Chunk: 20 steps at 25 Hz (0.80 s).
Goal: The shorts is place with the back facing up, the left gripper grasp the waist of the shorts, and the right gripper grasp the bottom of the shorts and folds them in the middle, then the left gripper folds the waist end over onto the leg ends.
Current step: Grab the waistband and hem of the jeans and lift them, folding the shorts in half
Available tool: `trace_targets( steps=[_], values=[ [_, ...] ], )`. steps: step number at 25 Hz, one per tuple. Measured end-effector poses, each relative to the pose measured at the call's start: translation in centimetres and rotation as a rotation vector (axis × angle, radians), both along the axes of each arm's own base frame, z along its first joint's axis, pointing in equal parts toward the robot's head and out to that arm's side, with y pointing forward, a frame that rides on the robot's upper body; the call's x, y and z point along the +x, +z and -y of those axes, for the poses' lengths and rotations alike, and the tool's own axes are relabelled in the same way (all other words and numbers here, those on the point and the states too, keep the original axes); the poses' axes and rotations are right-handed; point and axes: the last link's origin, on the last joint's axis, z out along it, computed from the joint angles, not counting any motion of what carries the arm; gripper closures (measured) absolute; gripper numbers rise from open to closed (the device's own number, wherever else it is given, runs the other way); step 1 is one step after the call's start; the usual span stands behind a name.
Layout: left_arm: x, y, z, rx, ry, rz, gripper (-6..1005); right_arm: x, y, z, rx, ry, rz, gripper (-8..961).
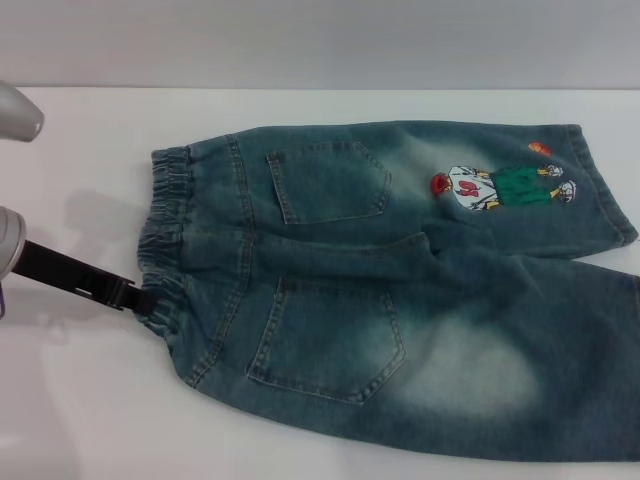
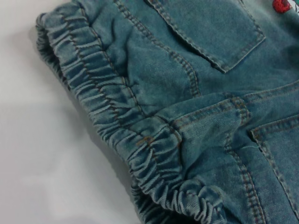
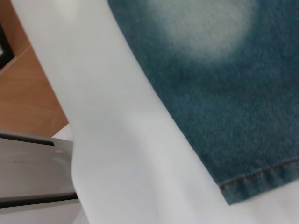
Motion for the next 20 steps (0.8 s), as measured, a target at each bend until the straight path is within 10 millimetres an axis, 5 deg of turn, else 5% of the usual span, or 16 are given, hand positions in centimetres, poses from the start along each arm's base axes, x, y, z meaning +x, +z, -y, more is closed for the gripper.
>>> trace_targets(
  steps=[20],
  values=[
    [0.1, -0.3, 0.1, -0.003, 0.001, 0.006, 934, 1.1, -1.7, 0.1, 0.005, -0.01, 0.003, 339]
  ],
)
